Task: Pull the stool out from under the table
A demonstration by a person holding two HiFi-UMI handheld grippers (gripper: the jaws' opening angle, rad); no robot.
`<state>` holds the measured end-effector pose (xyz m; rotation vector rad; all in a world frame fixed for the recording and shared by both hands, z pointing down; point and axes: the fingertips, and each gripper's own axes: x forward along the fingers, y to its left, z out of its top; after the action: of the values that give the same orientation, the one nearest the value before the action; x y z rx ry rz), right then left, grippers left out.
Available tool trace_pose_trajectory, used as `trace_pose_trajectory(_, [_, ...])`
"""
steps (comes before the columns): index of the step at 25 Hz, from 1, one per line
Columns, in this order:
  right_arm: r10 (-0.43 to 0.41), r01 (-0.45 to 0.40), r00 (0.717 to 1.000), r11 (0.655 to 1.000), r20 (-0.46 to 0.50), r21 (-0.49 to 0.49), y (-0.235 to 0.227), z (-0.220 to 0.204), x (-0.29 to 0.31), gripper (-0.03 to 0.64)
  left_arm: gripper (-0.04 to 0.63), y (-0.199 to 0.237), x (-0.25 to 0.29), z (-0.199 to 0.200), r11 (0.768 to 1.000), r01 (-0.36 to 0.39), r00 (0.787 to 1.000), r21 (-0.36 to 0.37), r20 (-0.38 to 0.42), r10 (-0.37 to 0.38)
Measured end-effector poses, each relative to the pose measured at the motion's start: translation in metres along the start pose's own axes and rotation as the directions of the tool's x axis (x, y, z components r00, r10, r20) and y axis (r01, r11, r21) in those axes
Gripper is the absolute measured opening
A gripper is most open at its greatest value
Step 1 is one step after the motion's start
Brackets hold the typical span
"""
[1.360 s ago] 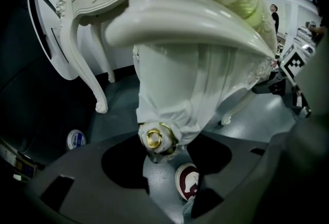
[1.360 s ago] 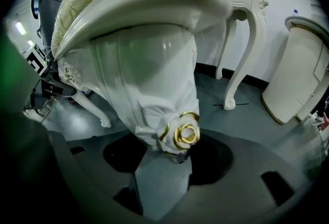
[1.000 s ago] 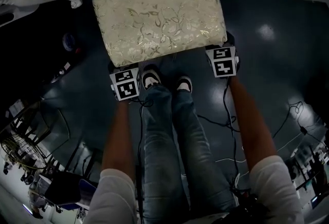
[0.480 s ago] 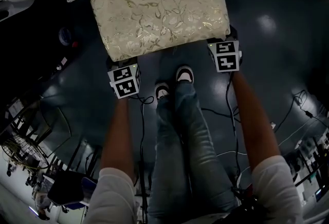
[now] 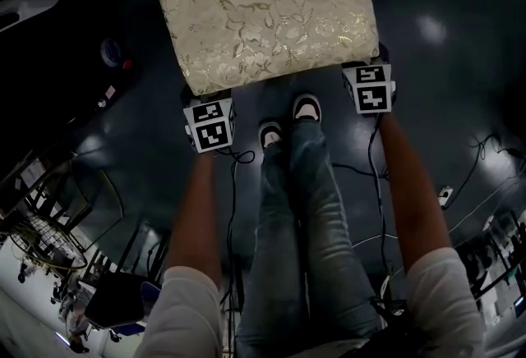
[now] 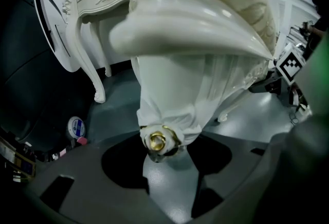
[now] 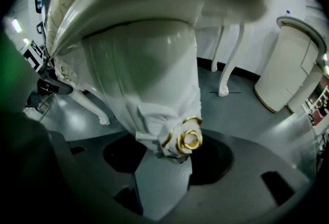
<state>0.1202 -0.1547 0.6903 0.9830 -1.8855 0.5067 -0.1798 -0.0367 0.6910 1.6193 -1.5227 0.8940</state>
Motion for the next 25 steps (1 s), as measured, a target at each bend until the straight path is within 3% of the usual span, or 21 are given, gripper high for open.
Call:
trace_pose_trajectory(15, [-0.003, 0.002, 1.0, 0.999, 0.028, 0.032, 0.005, -0.002, 0.001, 0.236, 0.239, 0.005, 0.002, 0.004, 0.999, 0.026, 0.999, 0.025, 0.038, -0.027])
trace_pose_trajectory(20, [-0.005, 0.002, 0.999, 0.997, 0.038, 0.074, 0.005, -0.002, -0.005, 0.238, 0.241, 0.0, 0.0, 0.002, 0.997, 0.075, 0.997, -0.017, 0.015, -0.075])
trace_pose_trajectory(25, [-0.011, 0.013, 1.0, 0.997, -0.026, 0.08, 0.008, -0.009, -0.021, 0.238, 0.241, 0.002, -0.015, -0.005, 0.997, 0.06, 0.997, -0.05, -0.044, -0.062])
